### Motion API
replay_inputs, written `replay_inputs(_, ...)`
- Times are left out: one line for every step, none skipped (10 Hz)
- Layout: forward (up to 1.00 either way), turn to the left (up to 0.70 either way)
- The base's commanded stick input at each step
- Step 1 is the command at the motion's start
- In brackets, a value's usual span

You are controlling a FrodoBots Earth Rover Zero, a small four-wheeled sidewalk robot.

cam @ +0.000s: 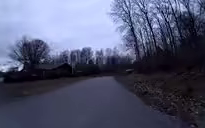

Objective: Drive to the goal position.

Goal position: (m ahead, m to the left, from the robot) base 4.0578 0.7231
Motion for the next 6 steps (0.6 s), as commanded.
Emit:
replay_inputs(0.70,0.00)
replay_inputs(0.70,0.00)
replay_inputs(0.70,0.00)
replay_inputs(0.70,0.00)
replay_inputs(0.70,0.00)
replay_inputs(0.70,0.00)
